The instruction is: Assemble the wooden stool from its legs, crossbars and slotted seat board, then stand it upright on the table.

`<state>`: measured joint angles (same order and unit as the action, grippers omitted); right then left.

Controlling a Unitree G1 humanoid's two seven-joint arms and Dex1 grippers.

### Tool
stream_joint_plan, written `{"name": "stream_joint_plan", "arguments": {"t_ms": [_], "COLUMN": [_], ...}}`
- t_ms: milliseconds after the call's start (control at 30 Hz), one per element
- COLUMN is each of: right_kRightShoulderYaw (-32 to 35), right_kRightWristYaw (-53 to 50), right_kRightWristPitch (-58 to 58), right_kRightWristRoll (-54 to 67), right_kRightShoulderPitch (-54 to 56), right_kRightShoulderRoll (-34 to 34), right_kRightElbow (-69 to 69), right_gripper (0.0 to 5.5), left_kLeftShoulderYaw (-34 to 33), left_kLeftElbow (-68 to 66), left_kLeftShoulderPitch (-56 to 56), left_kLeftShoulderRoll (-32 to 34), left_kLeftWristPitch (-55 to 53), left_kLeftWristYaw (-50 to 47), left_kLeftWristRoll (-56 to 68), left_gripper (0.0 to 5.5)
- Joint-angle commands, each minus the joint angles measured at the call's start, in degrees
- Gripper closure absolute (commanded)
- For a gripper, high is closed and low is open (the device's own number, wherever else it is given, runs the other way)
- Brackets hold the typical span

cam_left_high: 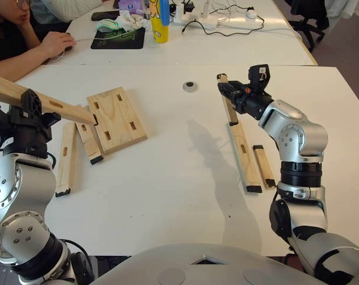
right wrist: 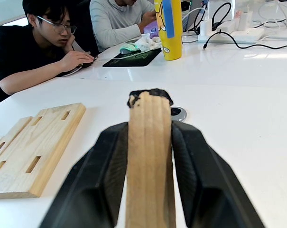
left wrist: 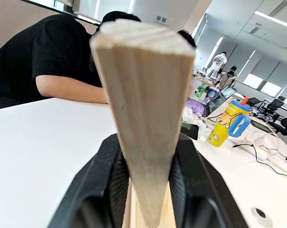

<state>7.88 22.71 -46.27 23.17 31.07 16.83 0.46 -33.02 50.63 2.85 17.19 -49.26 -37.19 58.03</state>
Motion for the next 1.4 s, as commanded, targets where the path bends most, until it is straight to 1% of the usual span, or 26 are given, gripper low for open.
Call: {"name": "stream_joint_plan", "arguments": {"t_ms": [33,133,333,533,733,867,1100,1300,1400], "right_kRightShoulderYaw": [-0.97,-1.45,-1.70,-1.87,-1.59,-2.02,-1.97,-2.41,-2.49], "right_kRightWristYaw": [0.18,0.37,0.48,0.69,0.20,0.54,0.41,0.65,0.68], "right_kRightWristPitch": [0.53,0.77,0.73,0.68,0.19,0.18,0.12,0.30,0.39], "right_kRightWristRoll": [-0.43,-0.59,-0.30,-0.20,0.03,0.07,0.17,0.09,0.07], "right_kRightShoulderPitch": [0.50,0.82,0.77,0.95,-0.19,-0.32,-0.32,0.04,0.14], "right_kRightShoulderRoll": [0.40,0.46,0.84,0.81,0.48,0.20,0.07,-0.13,-0.11], "right_kRightElbow": [0.15,0.46,0.23,0.23,-1.00,-0.54,-0.53,0.03,0.27], "right_gripper": [4.20,4.20,4.20,4.20,4.20,4.20,4.20,4.20,4.20], "left_kLeftShoulderYaw": [3.01,3.93,5.29,7.61,10.06,10.55,10.86,9.68,9.77], "left_kLeftElbow": [1.10,1.96,1.17,-0.65,-5.31,-5.99,-7.48,-7.35,-7.30], "left_kLeftShoulderPitch": [-2.28,-5.69,-10.36,-12.08,-9.07,-9.33,-9.17,-5.81,-5.34], "left_kLeftShoulderRoll": [-2.33,-3.69,-4.07,-5.76,-9.79,-11.97,-13.25,-14.97,-14.70], "left_kLeftWristPitch": [0.28,0.96,3.00,6.31,9.91,11.24,12.32,12.43,11.68], "left_kLeftWristYaw": [-2.58,-3.49,-1.22,0.80,0.29,0.07,1.43,-0.90,-1.03], "left_kLeftWristRoll": [1.05,0.43,-3.66,-7.86,-11.85,-13.49,-16.15,-14.28,-14.75], "left_gripper": [4.47,4.47,4.47,4.47,4.47,4.47,4.47,4.47,4.47]}}
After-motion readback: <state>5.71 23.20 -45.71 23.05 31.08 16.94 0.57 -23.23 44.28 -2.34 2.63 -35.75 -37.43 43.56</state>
